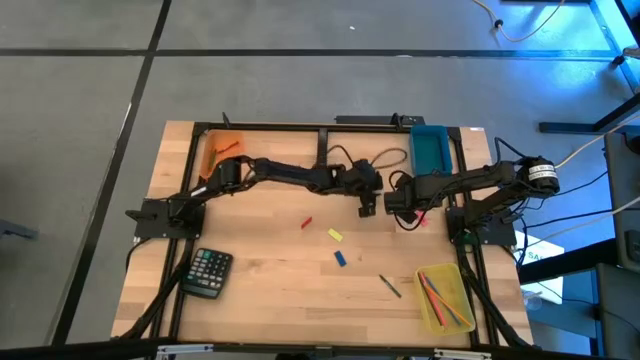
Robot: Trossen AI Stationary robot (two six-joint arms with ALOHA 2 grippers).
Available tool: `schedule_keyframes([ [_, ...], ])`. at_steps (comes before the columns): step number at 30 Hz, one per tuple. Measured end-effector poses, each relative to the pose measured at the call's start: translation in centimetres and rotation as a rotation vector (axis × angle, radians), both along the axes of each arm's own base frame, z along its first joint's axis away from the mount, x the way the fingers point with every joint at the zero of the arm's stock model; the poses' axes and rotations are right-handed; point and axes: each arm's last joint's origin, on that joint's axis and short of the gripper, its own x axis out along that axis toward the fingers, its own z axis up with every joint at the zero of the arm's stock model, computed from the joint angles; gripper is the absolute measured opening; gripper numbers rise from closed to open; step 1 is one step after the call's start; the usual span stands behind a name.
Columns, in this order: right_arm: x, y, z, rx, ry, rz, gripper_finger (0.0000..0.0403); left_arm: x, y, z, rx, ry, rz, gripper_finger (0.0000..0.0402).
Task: Sort crayons/erasers/pens/pencils in bins
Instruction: Put the gray crayon into the orange bin
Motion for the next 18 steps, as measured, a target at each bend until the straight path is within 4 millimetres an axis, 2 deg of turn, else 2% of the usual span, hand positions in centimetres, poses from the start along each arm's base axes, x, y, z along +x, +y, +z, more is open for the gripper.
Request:
schedule_keyframes([
  [4, 0.0, 0.0, 0.0, -0.014, -0.001, 0.003, 0.0085, -0.9, 2.9, 0.7, -0.079, -0.008, 0.107, 0.0131],
  [11, 0.2, -0.1, 0.0, -0.03, -0.018, 0.004, 0.0085, -3.3, 7.3, -1.3, -0.139, 0.166, 0.249, 0.0131],
  [14, 0.3, -0.2, 0.0, -0.05, -0.028, 0.01, 0.0085, -3.4, 8.1, -1.2, -0.159, 0.151, 0.243, 0.0131],
  [18, 0.4, -0.2, 0.0, -0.052, -0.045, 0.006, 0.0085, -3.4, 7.7, -1.2, -0.156, 0.159, 0.236, 0.0131],
])
